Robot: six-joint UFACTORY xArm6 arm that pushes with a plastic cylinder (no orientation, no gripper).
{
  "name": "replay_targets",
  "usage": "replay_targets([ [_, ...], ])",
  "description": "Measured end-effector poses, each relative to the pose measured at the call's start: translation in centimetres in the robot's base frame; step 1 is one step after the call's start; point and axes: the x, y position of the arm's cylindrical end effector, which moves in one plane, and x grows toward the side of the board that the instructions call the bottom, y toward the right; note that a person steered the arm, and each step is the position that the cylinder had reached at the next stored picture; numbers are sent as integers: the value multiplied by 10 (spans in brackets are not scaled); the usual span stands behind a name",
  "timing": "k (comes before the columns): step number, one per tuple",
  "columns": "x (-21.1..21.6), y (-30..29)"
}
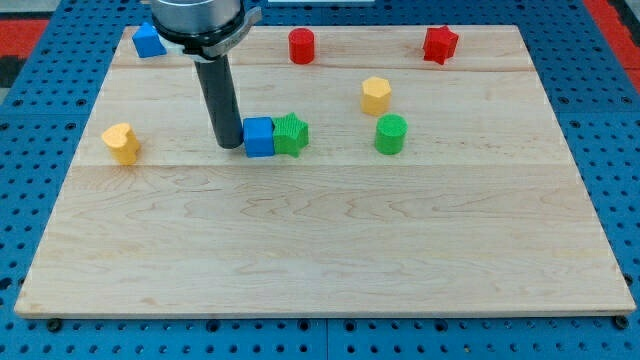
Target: Move the green star to the right of the green circle
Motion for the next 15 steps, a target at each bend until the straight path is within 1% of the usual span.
replay_targets([
  [1, 0, 3],
  [2, -34, -8],
  [3, -60, 19],
  [4, -40, 71],
  [5, -10, 86],
  [7, 50, 59],
  [8, 85, 26],
  [9, 125, 23],
  [10, 135, 51],
  [11, 114, 39],
  [12, 96, 43],
  [13, 95, 91],
  [14, 85, 144],
  [15, 69, 150],
])
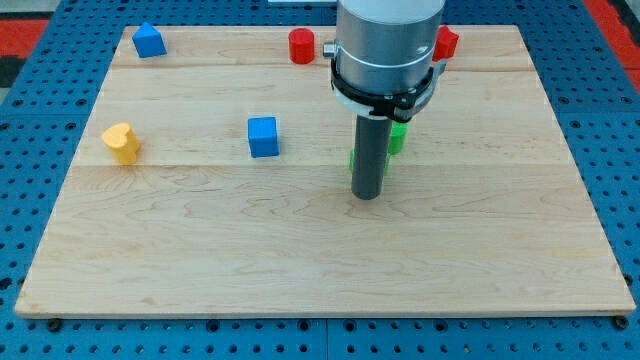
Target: Move the green star to the right of the green circle
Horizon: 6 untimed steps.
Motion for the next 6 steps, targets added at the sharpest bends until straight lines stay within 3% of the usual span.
replay_targets([
  [1, 0, -50],
  [2, -14, -43],
  [4, -35, 101],
  [6, -66, 112],
])
